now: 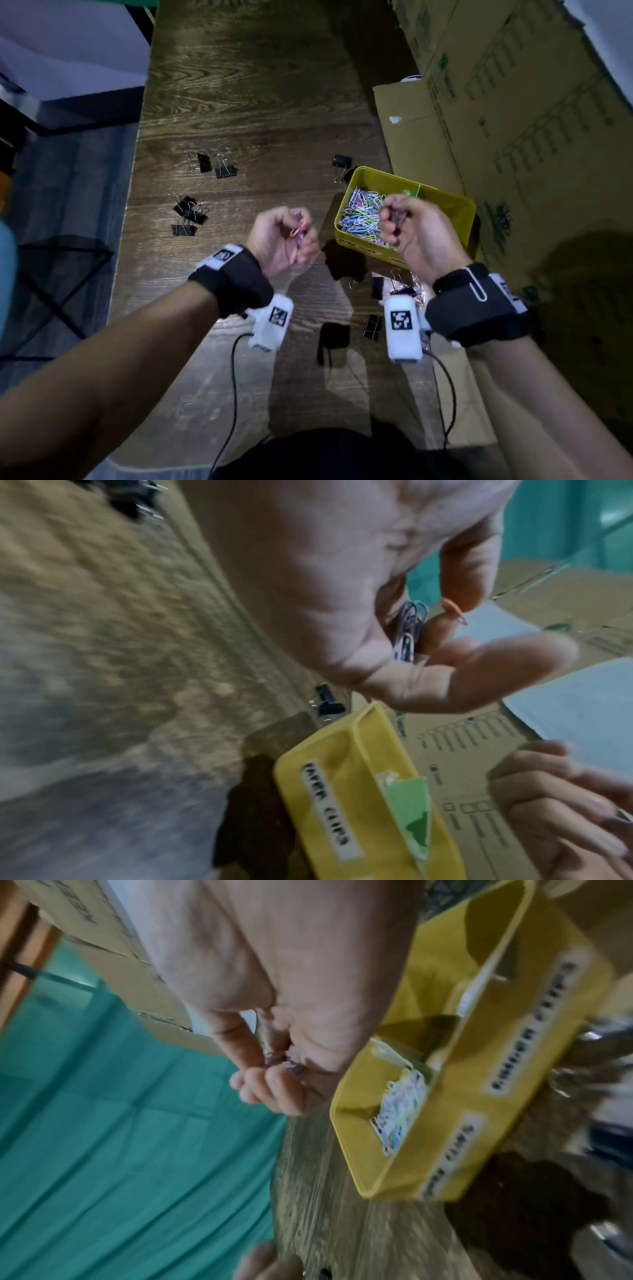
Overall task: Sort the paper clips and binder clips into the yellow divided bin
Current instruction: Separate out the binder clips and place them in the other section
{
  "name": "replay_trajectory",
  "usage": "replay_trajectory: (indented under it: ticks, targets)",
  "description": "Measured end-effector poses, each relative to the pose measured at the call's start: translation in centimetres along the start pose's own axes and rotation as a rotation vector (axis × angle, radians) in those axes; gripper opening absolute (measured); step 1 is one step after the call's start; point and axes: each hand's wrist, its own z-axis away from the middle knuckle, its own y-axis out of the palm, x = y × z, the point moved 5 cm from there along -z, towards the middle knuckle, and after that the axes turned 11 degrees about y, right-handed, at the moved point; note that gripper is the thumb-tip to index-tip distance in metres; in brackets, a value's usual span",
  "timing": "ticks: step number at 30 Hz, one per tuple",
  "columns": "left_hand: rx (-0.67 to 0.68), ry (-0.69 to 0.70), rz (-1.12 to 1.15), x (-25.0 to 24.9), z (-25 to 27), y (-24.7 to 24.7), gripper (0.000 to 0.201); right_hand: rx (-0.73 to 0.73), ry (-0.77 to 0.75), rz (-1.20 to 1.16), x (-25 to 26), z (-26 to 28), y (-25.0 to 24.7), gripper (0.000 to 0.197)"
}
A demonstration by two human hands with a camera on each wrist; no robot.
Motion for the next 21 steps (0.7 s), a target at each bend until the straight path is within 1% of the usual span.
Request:
replay_trajectory:
  ticks: [3, 5, 7, 8, 9, 11, 12, 13, 14, 15, 17, 18, 21]
  targets:
    - [0.038, 0.017, -0.122, -1.0, -3.1, 3.1, 0.006, -0.121, -0.034, 0.071, 1.9, -1.2, -0.8, 0.017]
    - [-0.006, 0.0, -0.28, -0.9, -5.2, 4.4, 0.012, -0.176, -0.025, 0.175, 2.5, -2.5, -0.9, 0.018]
    - [-0.074, -0.014, -0.462, -0.5, -6.8, 5.3, 0.012, -0.197, 0.037, 0.294, 2.4, -4.3, -0.9, 0.027]
    - [-0.081, -0.029, -0.56, -0.2, -7.6, 5.4, 0.011, -0.198, 0.075, 0.339, 2.2, -5.2, -0.9, 0.034]
    - [-0.055, -0.056, -0.666, 0.6, -8.4, 6.1, 0.013, -0.205, 0.099, 0.37, 2.2, -5.4, -1.5, 0.042]
    - [-0.014, -0.064, -0.829, 1.0, -9.4, 5.5, 0.029, -0.192, 0.122, 0.439, 2.0, -5.9, -1.3, 0.05]
    - [0.004, -0.038, -0.931, 0.9, -9.7, 5.2, 0.039, -0.197, 0.105, 0.465, 2.1, -5.8, -1.3, 0.051]
    - [0.012, 0.012, -1.067, 0.6, -9.7, 4.9, 0.046, -0.197, 0.073, 0.47, 2.4, -5.3, -1.4, 0.05]
    - [0.02, 0.089, -1.212, 0.2, -9.4, 4.9, 0.049, -0.193, 0.036, 0.458, 2.6, -4.9, -1.8, 0.048]
    - [0.024, 0.197, -1.343, 0.0, -8.7, 5.2, 0.045, -0.191, -0.002, 0.427, 2.7, -4.1, -2.2, 0.045]
    - [0.071, 0.471, -1.472, 0.4, -6.5, 6.6, 0.026, -0.194, -0.091, 0.335, 2.5, -2.6, -3.6, 0.035]
    - [0.146, 0.583, -1.51, 1.3, -5.4, 7.2, 0.022, -0.204, -0.141, 0.295, 2.3, -1.7, -4.4, 0.029]
    - [0.517, 0.751, -1.709, 6.5, -1.8, 8.9, 0.023, -0.293, -0.248, 0.278, 1.2, 0.2, -7.0, 0.013]
